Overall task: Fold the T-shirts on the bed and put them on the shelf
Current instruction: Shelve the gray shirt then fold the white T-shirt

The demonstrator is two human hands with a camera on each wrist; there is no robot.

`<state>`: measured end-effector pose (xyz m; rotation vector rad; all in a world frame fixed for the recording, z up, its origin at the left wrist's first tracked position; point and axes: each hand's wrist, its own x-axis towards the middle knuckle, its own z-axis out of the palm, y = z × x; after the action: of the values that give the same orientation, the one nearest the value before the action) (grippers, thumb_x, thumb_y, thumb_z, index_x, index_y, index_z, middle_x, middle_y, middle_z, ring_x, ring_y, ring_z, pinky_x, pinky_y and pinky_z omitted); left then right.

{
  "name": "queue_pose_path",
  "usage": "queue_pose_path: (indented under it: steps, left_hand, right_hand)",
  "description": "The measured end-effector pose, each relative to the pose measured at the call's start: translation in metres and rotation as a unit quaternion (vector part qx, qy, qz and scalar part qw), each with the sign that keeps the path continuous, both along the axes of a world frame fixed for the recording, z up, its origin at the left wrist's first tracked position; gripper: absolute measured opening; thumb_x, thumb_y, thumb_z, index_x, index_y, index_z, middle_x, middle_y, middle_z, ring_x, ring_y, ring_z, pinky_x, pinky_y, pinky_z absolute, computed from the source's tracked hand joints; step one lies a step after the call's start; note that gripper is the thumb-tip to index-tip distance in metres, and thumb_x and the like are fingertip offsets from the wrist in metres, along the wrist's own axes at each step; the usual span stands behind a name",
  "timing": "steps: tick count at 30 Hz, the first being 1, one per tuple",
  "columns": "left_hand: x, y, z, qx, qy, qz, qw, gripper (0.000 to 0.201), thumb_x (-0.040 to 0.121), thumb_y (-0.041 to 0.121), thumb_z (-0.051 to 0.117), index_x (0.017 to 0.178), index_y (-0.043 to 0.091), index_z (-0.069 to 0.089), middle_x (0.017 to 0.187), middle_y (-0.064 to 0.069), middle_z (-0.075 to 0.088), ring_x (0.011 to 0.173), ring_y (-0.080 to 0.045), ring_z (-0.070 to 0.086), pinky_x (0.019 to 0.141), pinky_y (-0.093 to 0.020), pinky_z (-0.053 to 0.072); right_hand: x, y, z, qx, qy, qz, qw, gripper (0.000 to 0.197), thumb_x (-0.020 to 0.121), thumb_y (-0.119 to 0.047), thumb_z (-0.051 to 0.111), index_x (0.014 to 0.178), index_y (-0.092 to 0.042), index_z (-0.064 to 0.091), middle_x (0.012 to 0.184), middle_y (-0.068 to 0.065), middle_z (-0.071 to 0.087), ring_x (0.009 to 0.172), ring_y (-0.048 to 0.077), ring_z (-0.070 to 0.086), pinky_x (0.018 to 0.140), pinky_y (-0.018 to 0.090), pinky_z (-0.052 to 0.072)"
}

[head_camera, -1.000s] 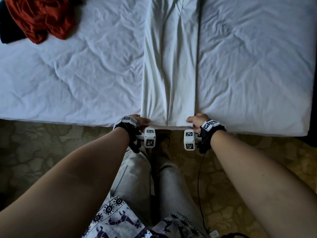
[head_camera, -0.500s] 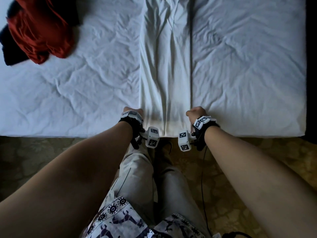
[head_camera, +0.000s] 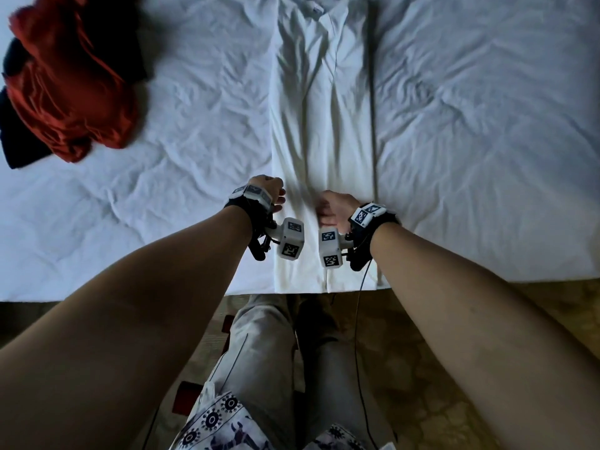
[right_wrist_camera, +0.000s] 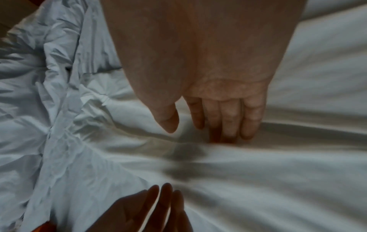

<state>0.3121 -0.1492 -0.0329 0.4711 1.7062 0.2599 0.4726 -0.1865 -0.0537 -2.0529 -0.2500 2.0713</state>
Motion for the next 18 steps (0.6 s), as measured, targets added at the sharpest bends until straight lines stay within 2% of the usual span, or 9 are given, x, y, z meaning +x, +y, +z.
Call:
queue_pose_path:
  steps: [1,4,7,10,12,15,16,18]
  left_hand:
    - [-0.001,0.002,-0.001,-0.006,-0.003,0.001,1.0,0.011,0.095,0.011,0.046,0.101,0.006,0.053,0.084,-0.006,0.06,0.067,-0.017,0.056,0.073,-0.032,0.048]
    - [-0.003,0.011,-0.006,-0.016,-0.009,-0.006,1.0,0.009,0.095,0.013,0.046,0.099,0.007,0.053,0.083,-0.006,0.06,0.067,-0.018,0.057,0.07,-0.031,0.047]
    - [-0.004,0.018,-0.008,-0.023,-0.011,-0.007,1.0,0.01,0.094,0.013,0.047,0.098,0.007,0.055,0.08,-0.006,0.061,0.068,-0.019,0.057,0.07,-0.031,0.048]
    - [-0.005,0.025,-0.01,-0.023,-0.012,-0.005,1.0,0.013,0.093,0.011,0.048,0.102,0.006,0.057,0.087,-0.008,0.063,0.072,-0.022,0.059,0.068,-0.03,0.049]
    - [-0.007,0.031,-0.011,-0.023,-0.007,-0.002,1.0,0.015,0.093,0.011,0.049,0.103,0.005,0.059,0.087,-0.008,0.063,0.075,-0.023,0.061,0.067,-0.031,0.05]
    - [-0.008,0.04,-0.011,-0.02,0.0,-0.004,1.0,0.009,0.094,0.01,0.049,0.094,0.008,0.057,0.083,-0.007,0.063,0.068,-0.019,0.06,0.063,-0.029,0.049]
    - [-0.008,0.042,-0.01,-0.019,0.003,-0.011,1.0,0.008,0.094,0.011,0.049,0.094,0.008,0.057,0.084,-0.007,0.063,0.067,-0.019,0.06,0.061,-0.029,0.049]
    - [-0.009,0.046,-0.009,-0.021,0.013,-0.034,0.999,0.008,0.093,0.012,0.051,0.093,0.008,0.057,0.087,-0.009,0.064,0.071,-0.023,0.062,0.062,-0.029,0.049]
  right_hand:
    - [-0.003,0.005,0.001,-0.001,0.009,0.009,1.0,0.032,0.083,-0.041,0.066,0.096,-0.012,0.064,0.091,0.006,0.07,0.082,0.024,0.064,0.085,0.036,0.049]
    - [-0.008,0.019,0.011,-0.007,0.055,0.007,0.998,0.018,0.09,-0.033,0.058,0.078,-0.02,0.06,0.066,-0.002,0.065,0.056,0.015,0.058,0.06,0.027,0.042]
    - [-0.007,0.031,0.007,0.0,0.077,-0.032,0.997,0.019,0.095,-0.027,0.05,0.078,-0.022,0.056,0.065,-0.002,0.058,0.056,0.014,0.049,0.053,0.025,0.036]
    - [-0.007,0.044,0.005,0.004,0.073,-0.107,0.992,0.015,0.093,-0.03,0.053,0.083,-0.019,0.055,0.079,0.003,0.059,0.064,0.018,0.049,0.057,0.026,0.038]
    - [-0.007,0.052,0.002,0.004,0.049,-0.119,0.992,0.013,0.094,-0.031,0.054,0.091,-0.019,0.053,0.086,0.004,0.057,0.069,0.019,0.049,0.061,0.028,0.038]
    - [-0.013,0.06,0.003,0.011,0.025,-0.05,0.998,0.01,0.092,-0.026,0.059,0.084,-0.019,0.059,0.078,-0.003,0.058,0.07,0.015,0.052,0.061,0.026,0.043]
    - [-0.014,0.061,0.001,0.006,0.009,-0.03,0.999,0.014,0.085,-0.031,0.066,0.082,-0.018,0.062,0.078,-0.001,0.06,0.072,0.016,0.055,0.064,0.026,0.047]
    - [-0.007,0.061,-0.034,-0.014,-0.024,0.023,0.999,0.042,0.059,-0.044,0.082,0.084,-0.013,0.072,0.088,0.009,0.069,0.08,0.025,0.063,0.081,0.036,0.054]
